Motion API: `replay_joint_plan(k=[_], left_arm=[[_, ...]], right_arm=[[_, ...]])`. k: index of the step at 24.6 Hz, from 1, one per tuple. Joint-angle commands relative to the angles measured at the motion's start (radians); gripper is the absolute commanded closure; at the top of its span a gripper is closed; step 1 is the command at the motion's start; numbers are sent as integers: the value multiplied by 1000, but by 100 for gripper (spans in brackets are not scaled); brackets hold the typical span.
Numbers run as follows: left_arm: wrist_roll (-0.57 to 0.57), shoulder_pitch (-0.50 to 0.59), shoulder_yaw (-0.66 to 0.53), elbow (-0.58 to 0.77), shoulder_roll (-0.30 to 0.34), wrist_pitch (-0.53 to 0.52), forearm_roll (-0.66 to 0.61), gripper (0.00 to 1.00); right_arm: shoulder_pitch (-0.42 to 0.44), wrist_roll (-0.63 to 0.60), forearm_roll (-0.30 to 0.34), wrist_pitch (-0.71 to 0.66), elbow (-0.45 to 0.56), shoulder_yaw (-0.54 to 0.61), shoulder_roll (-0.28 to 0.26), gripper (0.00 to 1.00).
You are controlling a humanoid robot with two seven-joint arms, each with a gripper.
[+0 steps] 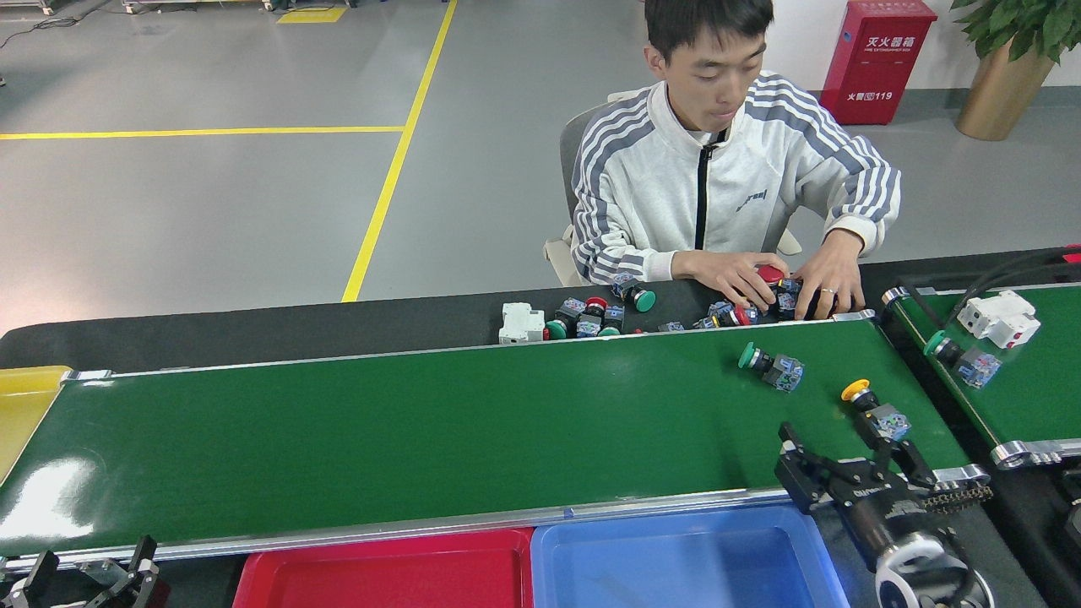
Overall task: Pick switch part from conveyor to tray
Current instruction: 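Grasp a green-capped push-button part on the belt with the right gripper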
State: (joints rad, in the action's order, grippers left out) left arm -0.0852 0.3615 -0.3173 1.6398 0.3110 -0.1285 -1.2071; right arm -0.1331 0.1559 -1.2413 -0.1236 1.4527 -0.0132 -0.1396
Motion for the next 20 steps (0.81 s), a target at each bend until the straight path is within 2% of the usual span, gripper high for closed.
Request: replay_joint_plan(k=[1, 4, 10, 15, 20], left_arm=[[-8, -7, -8, 6, 8, 0, -2, 0], [-8, -13, -3, 5, 8, -8, -3, 0], [-8, -26, 1, 5, 11, -13, -6, 0], [-8, -39, 3, -3, 11, -20, -6, 0], [-8, -69, 7, -24, 14, -20, -6, 0]], right_arm=[[-45, 1, -1, 67, -32, -37, -3, 1], [-95, -1, 3, 98, -109, -91, 11, 1], [-163, -13, 0, 102, -224, -100, 52, 1], [-206, -15, -1, 111, -275, -102, 75, 1], [-238, -16, -3, 144, -316, -105, 74, 1]])
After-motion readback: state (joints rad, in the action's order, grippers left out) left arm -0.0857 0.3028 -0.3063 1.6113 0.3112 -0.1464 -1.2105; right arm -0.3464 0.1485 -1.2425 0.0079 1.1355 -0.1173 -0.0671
